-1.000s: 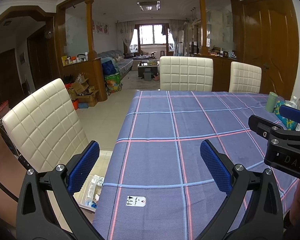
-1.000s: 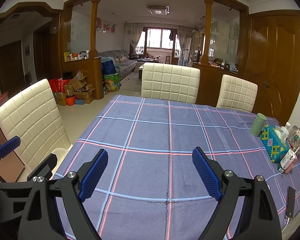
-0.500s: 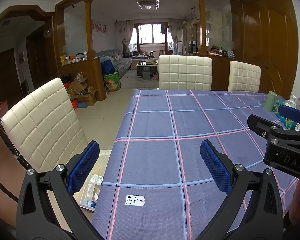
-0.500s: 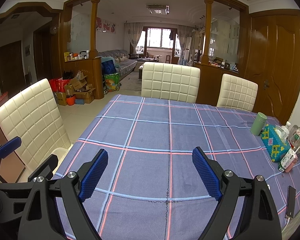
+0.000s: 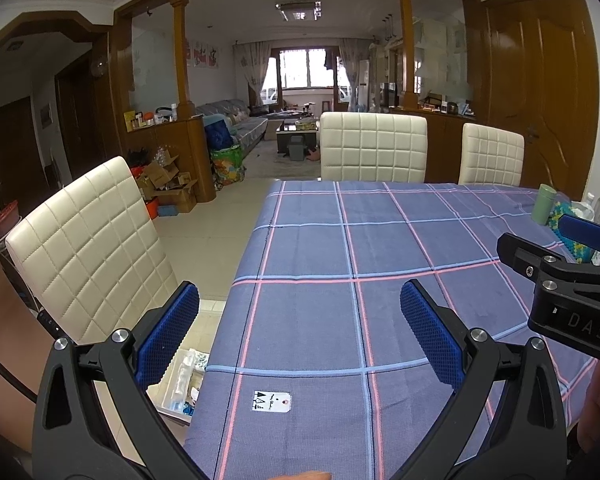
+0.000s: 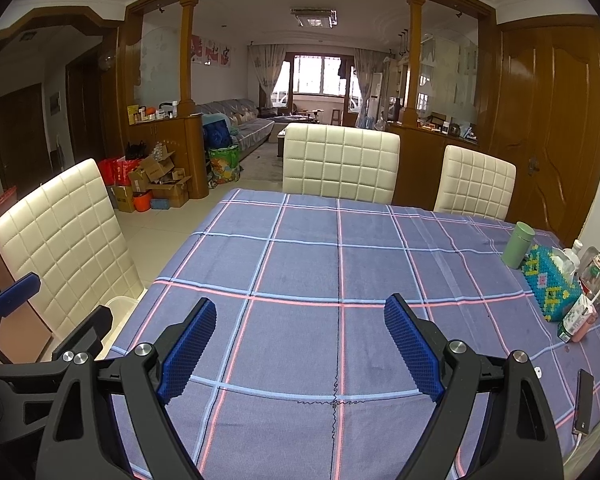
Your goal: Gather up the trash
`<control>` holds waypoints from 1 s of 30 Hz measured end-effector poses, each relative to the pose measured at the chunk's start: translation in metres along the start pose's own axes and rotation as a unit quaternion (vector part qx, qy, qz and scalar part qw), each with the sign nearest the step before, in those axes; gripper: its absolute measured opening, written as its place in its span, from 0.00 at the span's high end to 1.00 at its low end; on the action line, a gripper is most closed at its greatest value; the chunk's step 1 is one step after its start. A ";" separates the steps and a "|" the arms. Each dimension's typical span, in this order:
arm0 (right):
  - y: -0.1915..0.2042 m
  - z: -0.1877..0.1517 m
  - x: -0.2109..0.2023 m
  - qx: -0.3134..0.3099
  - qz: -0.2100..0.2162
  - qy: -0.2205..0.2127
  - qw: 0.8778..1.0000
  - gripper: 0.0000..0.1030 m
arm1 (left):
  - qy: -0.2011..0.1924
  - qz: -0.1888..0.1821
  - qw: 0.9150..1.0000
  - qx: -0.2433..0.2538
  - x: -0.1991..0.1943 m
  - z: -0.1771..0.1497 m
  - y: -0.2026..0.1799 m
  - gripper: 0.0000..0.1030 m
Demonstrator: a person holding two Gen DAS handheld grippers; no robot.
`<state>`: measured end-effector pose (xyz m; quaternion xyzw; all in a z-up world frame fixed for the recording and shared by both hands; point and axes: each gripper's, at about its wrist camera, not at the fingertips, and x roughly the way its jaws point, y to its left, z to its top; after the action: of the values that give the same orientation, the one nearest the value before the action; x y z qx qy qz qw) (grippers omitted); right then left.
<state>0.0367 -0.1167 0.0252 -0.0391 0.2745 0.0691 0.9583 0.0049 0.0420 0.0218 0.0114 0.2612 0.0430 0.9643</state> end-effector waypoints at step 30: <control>-0.006 -0.002 0.004 0.010 0.001 0.007 1.000 0.19 | 0.003 0.005 1.000 -0.014 -0.003 0.005 0.000 0.04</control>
<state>0.0399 -0.1228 0.0223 -0.0296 0.2817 0.0672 0.9567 0.0047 0.0420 0.0272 -0.0004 0.2631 0.0517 0.9634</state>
